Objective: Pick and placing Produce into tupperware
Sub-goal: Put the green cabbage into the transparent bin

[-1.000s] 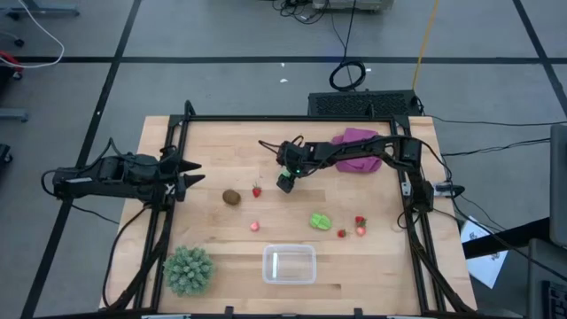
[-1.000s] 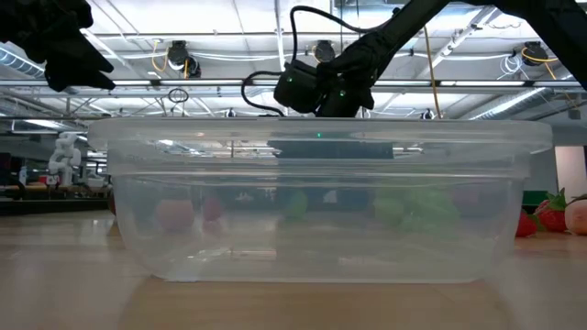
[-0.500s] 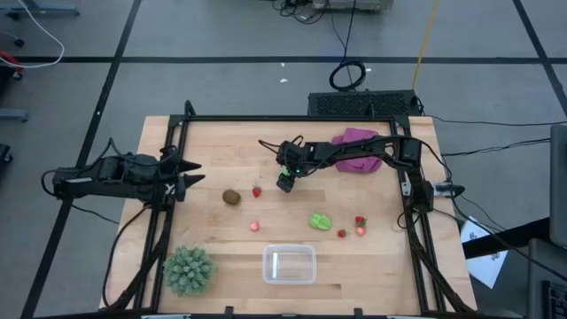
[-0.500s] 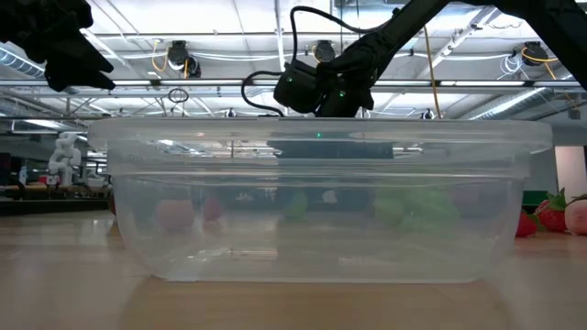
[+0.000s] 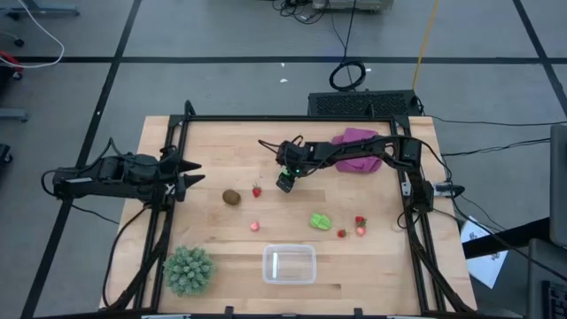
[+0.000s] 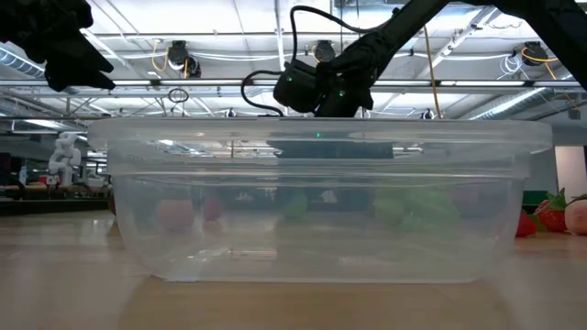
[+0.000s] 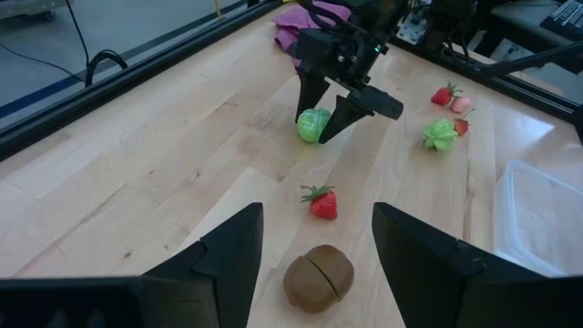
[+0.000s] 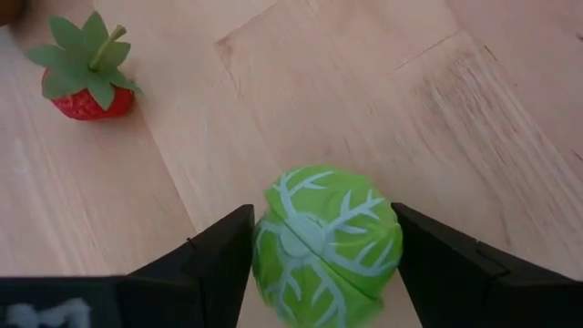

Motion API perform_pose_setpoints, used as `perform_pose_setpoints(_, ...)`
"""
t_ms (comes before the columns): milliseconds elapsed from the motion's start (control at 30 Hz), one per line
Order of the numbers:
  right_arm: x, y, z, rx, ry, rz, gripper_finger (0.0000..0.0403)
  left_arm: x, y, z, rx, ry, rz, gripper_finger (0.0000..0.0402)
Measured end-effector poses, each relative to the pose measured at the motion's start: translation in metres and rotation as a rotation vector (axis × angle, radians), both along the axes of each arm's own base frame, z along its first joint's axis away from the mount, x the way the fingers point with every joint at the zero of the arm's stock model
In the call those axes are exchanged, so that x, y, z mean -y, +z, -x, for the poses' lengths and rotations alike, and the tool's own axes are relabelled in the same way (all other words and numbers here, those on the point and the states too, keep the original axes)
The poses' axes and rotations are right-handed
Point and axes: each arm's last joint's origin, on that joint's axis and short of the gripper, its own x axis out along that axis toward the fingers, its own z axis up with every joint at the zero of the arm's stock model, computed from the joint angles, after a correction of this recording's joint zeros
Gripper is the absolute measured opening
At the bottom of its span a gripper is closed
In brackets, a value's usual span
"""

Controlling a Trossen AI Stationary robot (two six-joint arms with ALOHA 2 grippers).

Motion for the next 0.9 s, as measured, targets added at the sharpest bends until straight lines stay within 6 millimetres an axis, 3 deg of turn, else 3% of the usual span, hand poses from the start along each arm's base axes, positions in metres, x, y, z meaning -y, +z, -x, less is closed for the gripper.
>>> perform_pose_setpoints(467,-0.004,0.035,-0.013,-0.034,0.075,-0.009,0.0233,0.000,-0.002,0.001,-0.029,0.001,0.001,0.0212)
perform_pose_setpoints(700,-0.033,0.052,-0.013,-0.046,0.187,-0.003,0.0233,0.000,-0.002,0.001,-0.027,0.004,0.006,0.0212)
perform_pose_setpoints(900,-0.066,0.080,-0.010,0.025,0.261,0.012,0.0233,0.000,-0.002,0.001,-0.016,0.014,0.027,0.0212)
